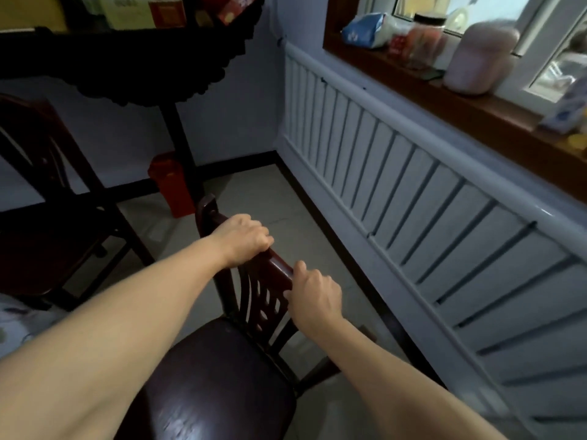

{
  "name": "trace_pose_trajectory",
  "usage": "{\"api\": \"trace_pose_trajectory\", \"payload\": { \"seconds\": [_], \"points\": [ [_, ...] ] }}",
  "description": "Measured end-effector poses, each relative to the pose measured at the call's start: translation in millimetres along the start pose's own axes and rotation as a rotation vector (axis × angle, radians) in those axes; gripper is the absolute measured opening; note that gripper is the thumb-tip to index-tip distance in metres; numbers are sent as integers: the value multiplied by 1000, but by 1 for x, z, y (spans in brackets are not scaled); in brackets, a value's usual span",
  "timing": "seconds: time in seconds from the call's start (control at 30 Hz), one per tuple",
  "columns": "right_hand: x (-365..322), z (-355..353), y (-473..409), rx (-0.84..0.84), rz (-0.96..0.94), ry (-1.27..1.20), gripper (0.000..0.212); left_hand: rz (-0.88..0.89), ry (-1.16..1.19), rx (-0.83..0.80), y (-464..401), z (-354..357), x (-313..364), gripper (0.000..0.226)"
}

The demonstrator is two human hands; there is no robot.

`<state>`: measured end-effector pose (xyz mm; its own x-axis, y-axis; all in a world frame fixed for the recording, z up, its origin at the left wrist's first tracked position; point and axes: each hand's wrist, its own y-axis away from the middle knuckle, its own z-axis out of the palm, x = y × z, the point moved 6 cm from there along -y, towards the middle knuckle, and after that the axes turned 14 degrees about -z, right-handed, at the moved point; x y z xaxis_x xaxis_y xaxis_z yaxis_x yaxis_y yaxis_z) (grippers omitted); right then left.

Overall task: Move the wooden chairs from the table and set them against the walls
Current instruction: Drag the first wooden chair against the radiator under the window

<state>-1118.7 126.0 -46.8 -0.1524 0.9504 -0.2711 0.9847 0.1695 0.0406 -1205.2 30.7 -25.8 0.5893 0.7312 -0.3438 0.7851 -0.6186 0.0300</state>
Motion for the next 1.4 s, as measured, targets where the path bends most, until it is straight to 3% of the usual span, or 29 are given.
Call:
{"api": "trace_pose_trajectory", "payload": {
  "seconds": [0.2, 0.47, 0.97, 1.2, 1.4],
  "points": [
    [18, -19, 44, -14, 84, -53, 36, 141, 36, -24, -3, -32, 39, 16],
    [76, -61, 101, 44, 209, -57, 34, 284, -18, 49, -34, -86, 115, 16],
    [281, -129, 173, 66, 412, -60, 32, 468, -69, 106, -163, -164, 303, 13],
    [368, -134, 172, 98, 496, -63, 34, 408, 7, 121, -223, -179, 362, 12],
    [418, -125, 167, 24, 521, -35, 46, 351, 65, 172, -262, -169, 389, 14]
  ]
}}
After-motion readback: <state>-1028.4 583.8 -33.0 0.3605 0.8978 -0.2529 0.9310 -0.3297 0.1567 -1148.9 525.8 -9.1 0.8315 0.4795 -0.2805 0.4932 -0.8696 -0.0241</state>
